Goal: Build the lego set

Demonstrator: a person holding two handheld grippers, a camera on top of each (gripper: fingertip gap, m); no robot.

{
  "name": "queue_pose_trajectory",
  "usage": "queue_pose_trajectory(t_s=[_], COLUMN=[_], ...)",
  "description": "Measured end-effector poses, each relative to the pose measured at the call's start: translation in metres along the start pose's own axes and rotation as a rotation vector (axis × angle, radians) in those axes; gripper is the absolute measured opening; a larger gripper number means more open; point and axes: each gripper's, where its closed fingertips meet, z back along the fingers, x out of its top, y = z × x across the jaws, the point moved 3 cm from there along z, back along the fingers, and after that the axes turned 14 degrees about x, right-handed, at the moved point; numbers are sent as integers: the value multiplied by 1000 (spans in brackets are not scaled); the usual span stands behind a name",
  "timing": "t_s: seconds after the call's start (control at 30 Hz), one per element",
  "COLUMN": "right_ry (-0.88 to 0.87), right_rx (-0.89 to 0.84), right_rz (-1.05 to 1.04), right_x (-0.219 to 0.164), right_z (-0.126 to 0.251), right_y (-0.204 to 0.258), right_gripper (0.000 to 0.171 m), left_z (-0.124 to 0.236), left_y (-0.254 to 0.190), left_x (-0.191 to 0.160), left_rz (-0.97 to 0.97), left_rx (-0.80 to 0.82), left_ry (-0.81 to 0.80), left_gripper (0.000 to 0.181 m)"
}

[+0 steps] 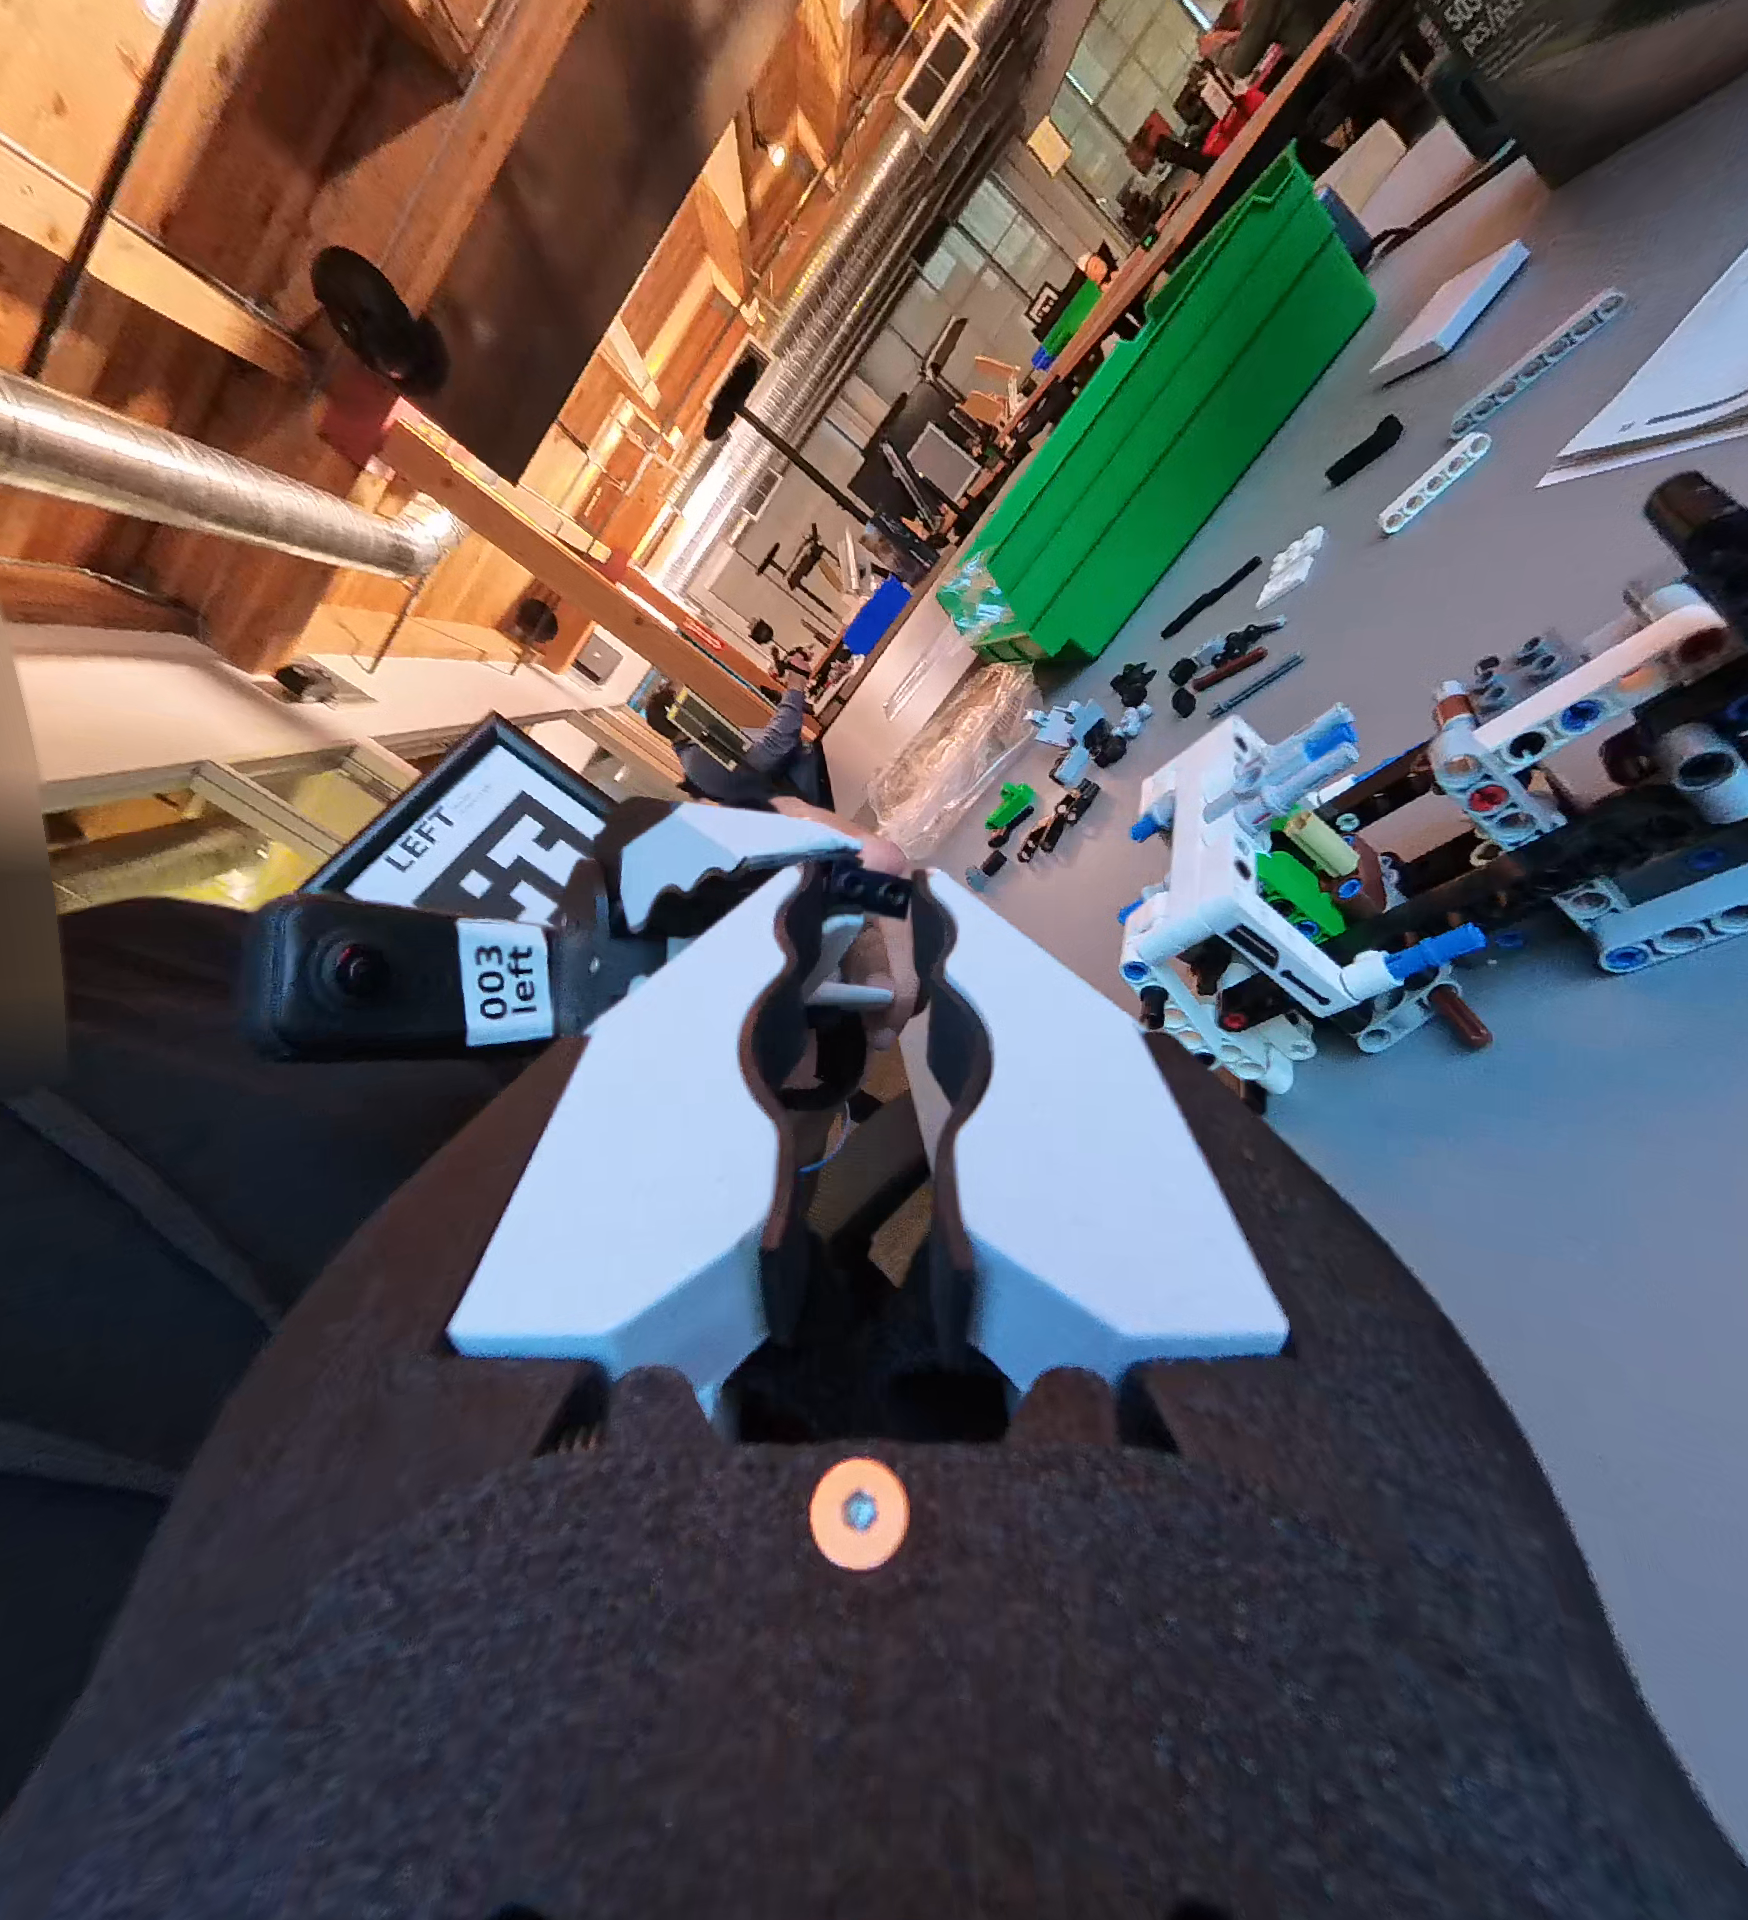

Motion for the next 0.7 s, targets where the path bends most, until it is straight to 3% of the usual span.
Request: queue_pose_trajectory(t_s=[0.1, 0.2, 0.33, 0.4, 0.53, 0.7], right_ry=[-4, 24, 477, 623, 681, 689], right_rx=[-6, -134, -646, -794, -803, -817], right_rz=[75, 215, 432, 501, 468, 457], right_x=[11, 30, 6, -7, -22, -25], right_z=[9, 43, 112, 131, 127, 128], right_y=[8, 10, -31, -42, -50, -59], right_gripper=[20, 19, 18, 11, 10, 12], left_z=[2, 8, 16, 19, 22, 23], left_y=[6, 13, 28, 38, 48, 45], left_x=[-5, -6, -5, -9, -21, -26], left_rz=[55, 186, 466, 624, 822, 832], left_rx=[0, -35, -108, -137, -192, -212], left_ry=[7, -13, -45, -48, -31, 0], left_gripper=[7, 7, 6, 7, 7, 7])
